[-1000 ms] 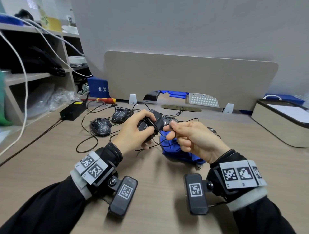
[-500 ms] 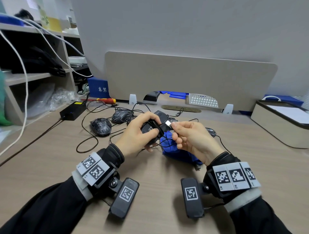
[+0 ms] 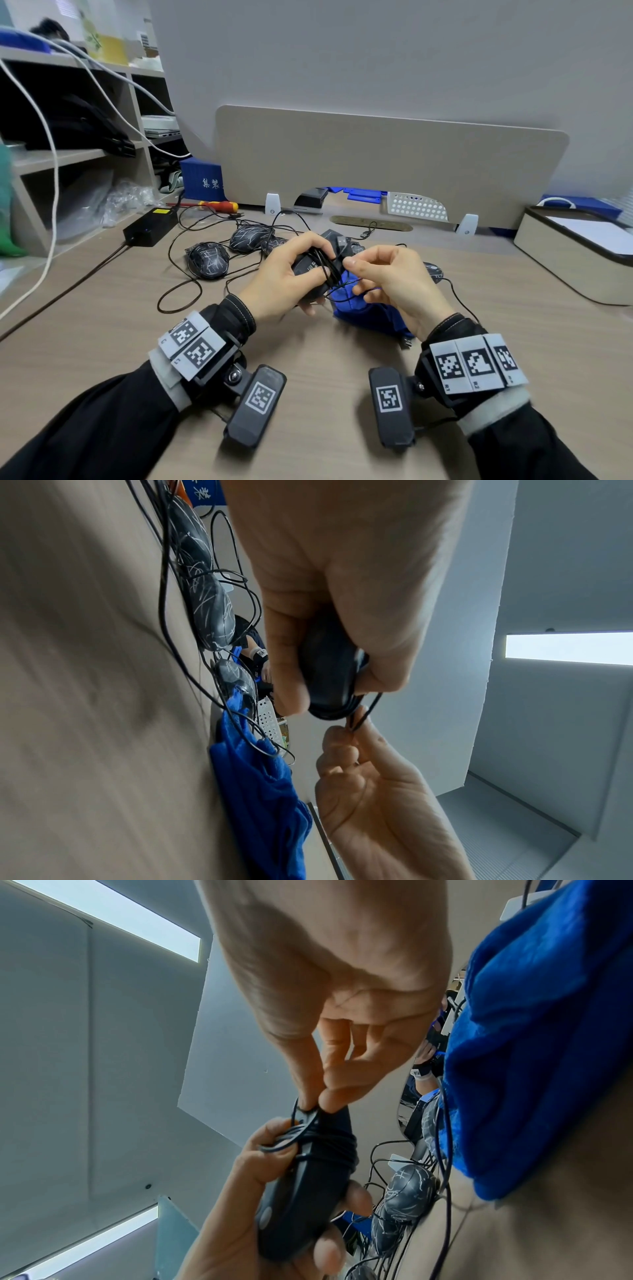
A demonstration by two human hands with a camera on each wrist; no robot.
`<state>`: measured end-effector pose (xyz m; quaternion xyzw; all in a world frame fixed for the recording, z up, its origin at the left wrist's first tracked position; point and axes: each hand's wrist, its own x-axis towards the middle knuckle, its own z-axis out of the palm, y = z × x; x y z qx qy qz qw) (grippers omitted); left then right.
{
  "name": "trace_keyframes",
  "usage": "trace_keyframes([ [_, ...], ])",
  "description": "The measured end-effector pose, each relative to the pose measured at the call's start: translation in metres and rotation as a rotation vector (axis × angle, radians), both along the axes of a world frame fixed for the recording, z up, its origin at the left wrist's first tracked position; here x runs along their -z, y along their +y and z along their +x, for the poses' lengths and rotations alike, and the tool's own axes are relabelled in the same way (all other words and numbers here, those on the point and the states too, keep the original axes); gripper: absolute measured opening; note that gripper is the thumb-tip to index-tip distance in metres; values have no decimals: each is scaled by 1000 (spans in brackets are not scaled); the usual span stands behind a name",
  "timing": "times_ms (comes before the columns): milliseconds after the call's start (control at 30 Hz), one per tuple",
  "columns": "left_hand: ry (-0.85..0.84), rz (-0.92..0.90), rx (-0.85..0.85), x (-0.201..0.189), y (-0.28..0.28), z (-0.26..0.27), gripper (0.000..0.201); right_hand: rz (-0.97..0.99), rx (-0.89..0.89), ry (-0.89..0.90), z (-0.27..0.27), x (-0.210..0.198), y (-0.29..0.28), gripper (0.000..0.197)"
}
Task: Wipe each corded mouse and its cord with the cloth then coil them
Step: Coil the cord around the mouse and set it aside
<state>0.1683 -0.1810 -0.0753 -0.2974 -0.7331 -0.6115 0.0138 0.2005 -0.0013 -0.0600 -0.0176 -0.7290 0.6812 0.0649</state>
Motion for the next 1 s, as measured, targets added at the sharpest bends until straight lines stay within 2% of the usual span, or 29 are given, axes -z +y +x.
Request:
trace_keyframes([
  [133, -18, 16, 5, 0, 1, 1, 21, -15, 0, 48, 0, -1, -3, 10],
  [233, -24, 34, -12, 0, 1, 0, 20, 57, -13, 83, -1, -2, -3, 5],
  [367, -50, 55, 13, 1, 1, 1, 16, 145, -19, 123, -3, 0, -3, 10],
  [467, -87, 32, 36, 1, 2, 1, 17, 171, 6, 154, -4, 2, -1, 7],
  [600, -57, 22, 16, -1, 4, 4, 17, 206, 30, 195, -4, 0, -1, 7],
  [767, -32, -8, 29, 1, 5, 2, 30, 100, 157, 259, -6, -2, 3, 10],
  [900, -47, -27, 70, 4, 7, 5, 26, 260, 36, 248, -8, 1, 3, 17],
  [1000, -60, -40, 83, 3, 8, 7, 27, 208, 71, 273, -11, 4, 3, 15],
])
